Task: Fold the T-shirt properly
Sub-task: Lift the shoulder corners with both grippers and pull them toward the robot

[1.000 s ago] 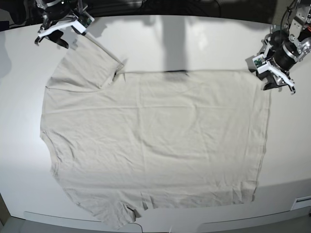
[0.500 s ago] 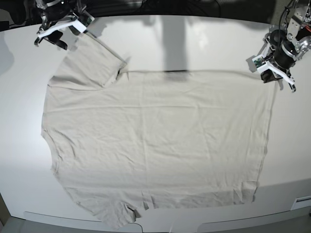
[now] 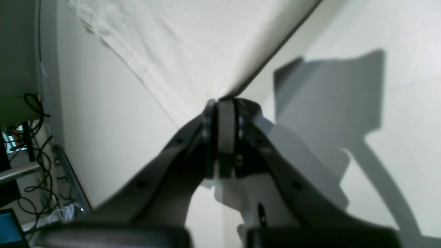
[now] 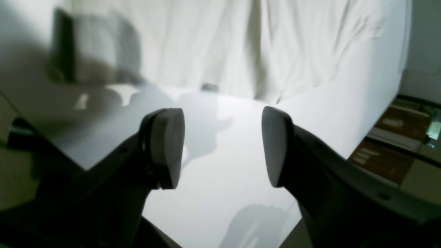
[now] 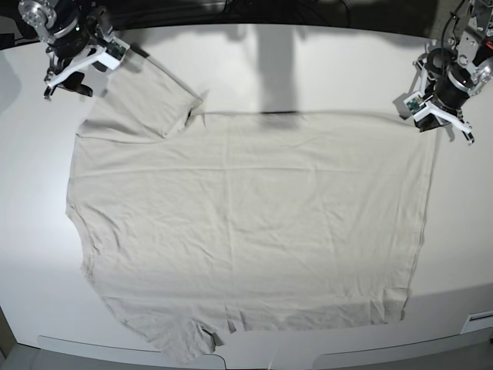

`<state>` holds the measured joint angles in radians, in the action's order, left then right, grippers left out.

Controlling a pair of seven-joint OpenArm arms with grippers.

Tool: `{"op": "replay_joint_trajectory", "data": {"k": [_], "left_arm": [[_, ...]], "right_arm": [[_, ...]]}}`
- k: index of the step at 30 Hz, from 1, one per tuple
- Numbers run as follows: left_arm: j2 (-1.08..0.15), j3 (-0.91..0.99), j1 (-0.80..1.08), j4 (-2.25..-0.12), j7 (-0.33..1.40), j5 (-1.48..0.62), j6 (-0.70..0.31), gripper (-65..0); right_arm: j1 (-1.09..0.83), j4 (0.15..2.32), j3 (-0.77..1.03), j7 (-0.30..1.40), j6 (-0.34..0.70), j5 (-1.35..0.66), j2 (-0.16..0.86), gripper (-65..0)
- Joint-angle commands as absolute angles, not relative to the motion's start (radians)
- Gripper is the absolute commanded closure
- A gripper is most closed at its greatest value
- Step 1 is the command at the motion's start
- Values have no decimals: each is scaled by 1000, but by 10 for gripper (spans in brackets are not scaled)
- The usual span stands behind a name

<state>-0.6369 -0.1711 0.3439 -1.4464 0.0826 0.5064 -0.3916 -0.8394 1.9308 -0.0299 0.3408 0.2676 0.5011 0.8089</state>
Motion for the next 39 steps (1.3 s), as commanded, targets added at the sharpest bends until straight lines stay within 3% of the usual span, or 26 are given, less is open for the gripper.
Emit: {"op": "replay_joint_trajectory", "data": {"k": [1, 11, 26, 39], "left_arm": [[-646, -179, 366, -1431, 165, 511, -471, 0], [-646, -179, 366, -1431, 164, 488, -471, 0], [-646, -179, 366, -1433, 165, 488, -441, 0], [-646, -179, 366, -1433, 165, 488, -437, 0]], "right_arm": [[-836, 1914, -26, 327, 258, 513, 835, -358], [-765, 1773, -36, 219, 258, 511, 901, -358], [-545, 1664, -337, 319, 255, 493, 860, -358], [-525, 1664, -374, 272, 256, 493, 847, -358]]}}
